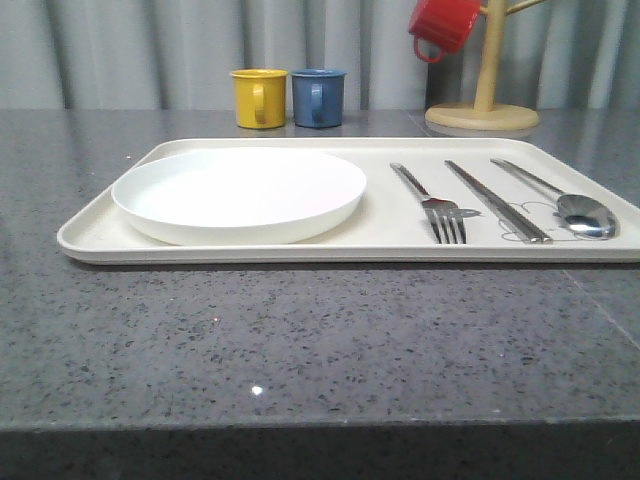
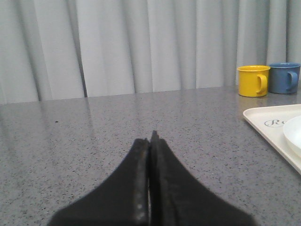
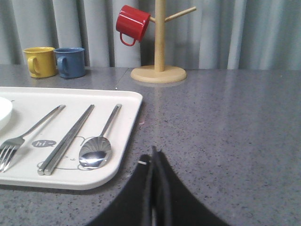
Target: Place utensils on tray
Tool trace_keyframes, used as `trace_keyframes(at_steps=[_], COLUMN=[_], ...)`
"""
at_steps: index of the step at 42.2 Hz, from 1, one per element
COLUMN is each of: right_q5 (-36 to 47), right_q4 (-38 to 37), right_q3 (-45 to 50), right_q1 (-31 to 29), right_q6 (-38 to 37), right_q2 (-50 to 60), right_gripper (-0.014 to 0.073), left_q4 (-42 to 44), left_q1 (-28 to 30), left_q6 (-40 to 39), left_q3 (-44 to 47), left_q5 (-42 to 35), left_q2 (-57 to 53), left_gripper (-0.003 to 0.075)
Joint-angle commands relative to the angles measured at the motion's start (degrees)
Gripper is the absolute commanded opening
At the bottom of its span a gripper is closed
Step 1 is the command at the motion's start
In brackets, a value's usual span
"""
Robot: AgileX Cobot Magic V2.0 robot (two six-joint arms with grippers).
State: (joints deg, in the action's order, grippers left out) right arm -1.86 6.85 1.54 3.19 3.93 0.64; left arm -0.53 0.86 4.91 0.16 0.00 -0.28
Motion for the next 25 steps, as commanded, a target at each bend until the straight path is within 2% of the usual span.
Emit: trace_keyframes(at_steps=[1,5,25], right_q5=[4.8,5.0,5.6], right_q4=[-2.1,-4.3,-4.3], right_q3=[0.0,0.0,0.0], right_q1=[-0.4,-0.5,-1.7], right_q6=[-2.5,-3.9,-3.9], right_q2=[0.8,0.8,0.8], right_gripper=[-0.0103,-0.0103,-0.0103], left_q4=[-0.6,-0.6,-0.6], left_q1=[0.1,0.1,0.1], left_q6=[-0.7,-0.7,-0.7], left_q3=[0.7,0.7,0.7], left_q5=[-4.8,-4.8,-4.8], left_q2=[-1.2,-1.2,-1.2], left_gripper=[-0.0020,-0.0020,-0.0020])
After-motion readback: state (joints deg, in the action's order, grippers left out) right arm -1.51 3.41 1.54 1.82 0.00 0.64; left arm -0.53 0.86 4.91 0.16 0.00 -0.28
